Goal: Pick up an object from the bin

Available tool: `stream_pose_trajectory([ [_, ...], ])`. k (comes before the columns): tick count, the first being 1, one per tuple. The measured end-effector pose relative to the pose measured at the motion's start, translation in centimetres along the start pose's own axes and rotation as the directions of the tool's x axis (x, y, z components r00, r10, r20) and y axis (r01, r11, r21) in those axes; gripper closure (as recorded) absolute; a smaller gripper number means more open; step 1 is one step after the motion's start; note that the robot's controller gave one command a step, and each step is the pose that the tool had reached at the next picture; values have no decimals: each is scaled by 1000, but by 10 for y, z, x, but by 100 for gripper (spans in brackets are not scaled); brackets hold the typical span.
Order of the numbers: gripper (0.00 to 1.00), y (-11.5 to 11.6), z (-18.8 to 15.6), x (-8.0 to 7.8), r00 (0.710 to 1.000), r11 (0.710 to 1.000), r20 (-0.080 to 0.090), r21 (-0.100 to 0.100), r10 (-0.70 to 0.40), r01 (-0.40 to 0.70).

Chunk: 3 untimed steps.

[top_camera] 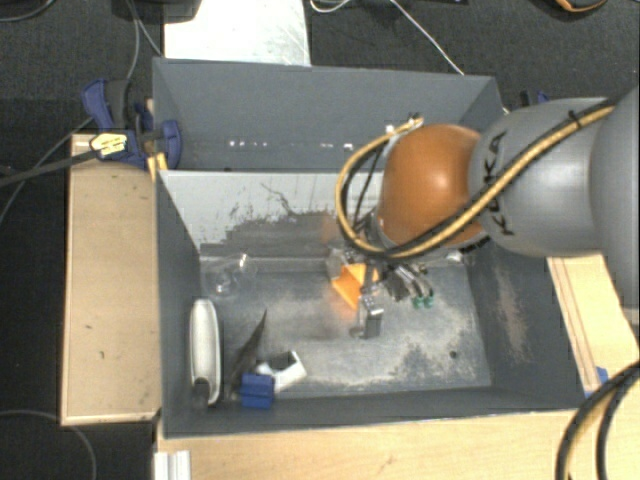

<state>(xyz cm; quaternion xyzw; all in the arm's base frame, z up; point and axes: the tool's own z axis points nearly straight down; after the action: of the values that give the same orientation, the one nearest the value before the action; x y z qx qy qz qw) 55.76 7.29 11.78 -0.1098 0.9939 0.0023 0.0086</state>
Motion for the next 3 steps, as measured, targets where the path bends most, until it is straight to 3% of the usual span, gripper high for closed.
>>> stream_pose_trajectory([
  [1, 0, -33, 28, -22, 1000, 1000, -2, 4, -17, 17],
  [2, 0, 6, 35, -31, 999, 999, 2, -2, -40, 40],
  [3, 0, -82, 45, -17, 992, 992, 2, 4, -126, 126],
])
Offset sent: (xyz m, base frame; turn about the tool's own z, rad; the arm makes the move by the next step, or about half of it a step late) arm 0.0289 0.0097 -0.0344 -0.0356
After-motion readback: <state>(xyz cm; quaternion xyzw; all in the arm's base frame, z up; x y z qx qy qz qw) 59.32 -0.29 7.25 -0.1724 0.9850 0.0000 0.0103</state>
